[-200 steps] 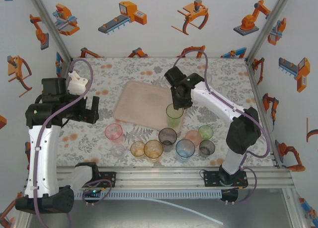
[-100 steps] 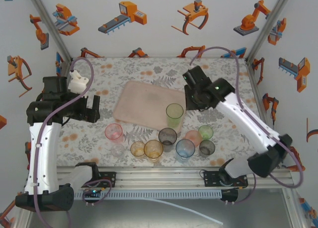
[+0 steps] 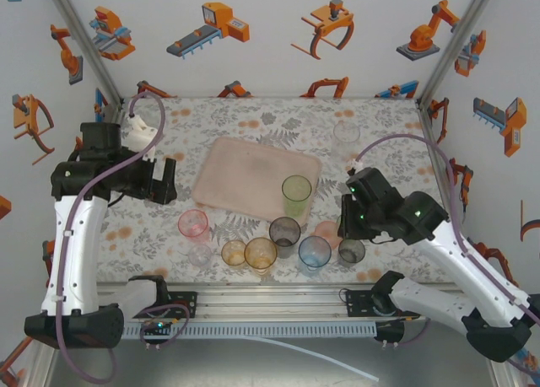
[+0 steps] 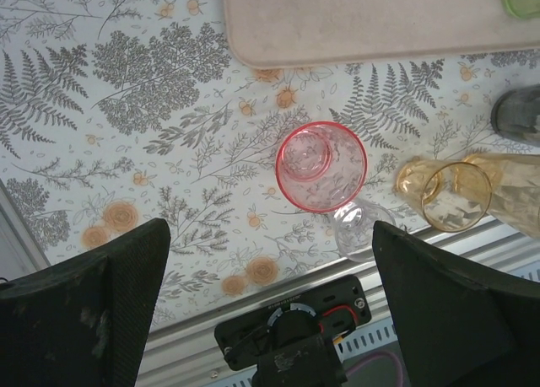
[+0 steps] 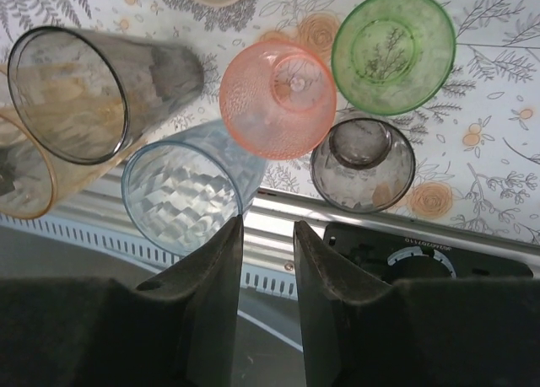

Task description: Place the glasses into the tray

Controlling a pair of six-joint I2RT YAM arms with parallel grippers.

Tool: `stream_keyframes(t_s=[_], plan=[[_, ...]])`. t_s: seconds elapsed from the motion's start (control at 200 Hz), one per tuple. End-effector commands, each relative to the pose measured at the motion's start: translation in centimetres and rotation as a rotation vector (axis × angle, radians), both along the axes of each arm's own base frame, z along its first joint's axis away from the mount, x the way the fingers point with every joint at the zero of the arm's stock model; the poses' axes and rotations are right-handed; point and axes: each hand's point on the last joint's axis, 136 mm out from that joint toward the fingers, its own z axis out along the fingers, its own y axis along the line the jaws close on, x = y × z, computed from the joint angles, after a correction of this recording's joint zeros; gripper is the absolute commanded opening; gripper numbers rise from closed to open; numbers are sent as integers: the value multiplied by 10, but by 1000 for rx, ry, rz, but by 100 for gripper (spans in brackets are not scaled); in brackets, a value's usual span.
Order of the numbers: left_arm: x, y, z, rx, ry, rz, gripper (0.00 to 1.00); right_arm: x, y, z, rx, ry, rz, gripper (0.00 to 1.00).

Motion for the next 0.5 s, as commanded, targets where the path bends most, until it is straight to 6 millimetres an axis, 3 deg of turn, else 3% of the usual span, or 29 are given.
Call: stream_keyframes(t_s=[0.0,0.235,0.491], plan=[[7,-9,18,-30,-50,-27,97,-9,6,-11,-10,59,30,33],[12,-9,22,-41,-61,0,97,-16,24,-23,-34,120,132,34],[12,-6,22,-29,-64,25,97,-22,28,-41,-58,143,152,35]])
